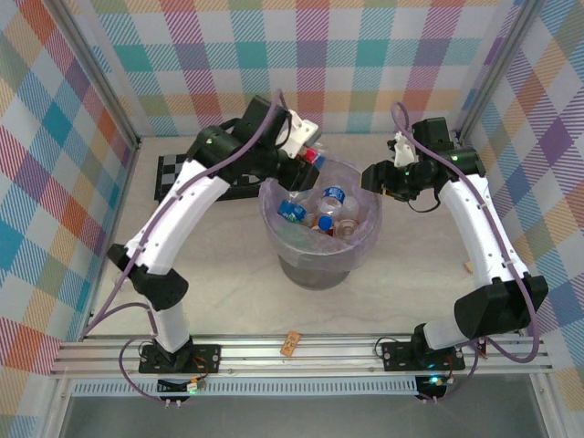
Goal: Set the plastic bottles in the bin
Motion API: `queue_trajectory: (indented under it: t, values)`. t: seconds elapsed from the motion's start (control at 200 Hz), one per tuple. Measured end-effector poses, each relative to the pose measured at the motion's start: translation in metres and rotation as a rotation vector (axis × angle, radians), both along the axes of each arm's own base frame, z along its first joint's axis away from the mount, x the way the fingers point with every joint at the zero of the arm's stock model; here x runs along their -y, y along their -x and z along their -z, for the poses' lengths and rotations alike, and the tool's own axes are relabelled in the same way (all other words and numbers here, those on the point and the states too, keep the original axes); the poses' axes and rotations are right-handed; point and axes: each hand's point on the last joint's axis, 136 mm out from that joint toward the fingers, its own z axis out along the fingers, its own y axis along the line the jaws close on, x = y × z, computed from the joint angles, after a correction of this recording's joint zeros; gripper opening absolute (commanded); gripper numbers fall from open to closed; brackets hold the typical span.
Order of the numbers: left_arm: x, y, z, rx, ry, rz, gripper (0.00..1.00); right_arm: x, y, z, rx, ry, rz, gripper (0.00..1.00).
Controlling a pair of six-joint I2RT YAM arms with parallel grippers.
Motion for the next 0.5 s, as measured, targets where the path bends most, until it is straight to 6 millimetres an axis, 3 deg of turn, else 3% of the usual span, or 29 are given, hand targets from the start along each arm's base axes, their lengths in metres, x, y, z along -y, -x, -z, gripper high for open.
queue_trajectory:
  t: [0.195, 0.375, 0.5]
  values:
    - [-0.010, -0.005, 0.043, -0.063, -0.157, -0.002, 0.17, 0.000, 0.000, 0.000, 0.000, 0.001, 0.000, 0.57]
    - [-0.020, -0.007, 0.047, -0.052, -0.232, -0.006, 0.53, 0.000, 0.000, 0.000, 0.000, 0.001, 0.000, 0.57]
    - [-0.019, -0.007, 0.037, -0.031, -0.215, 0.004, 0.67, 0.000, 0.000, 0.000, 0.001, 0.001, 0.000, 0.57]
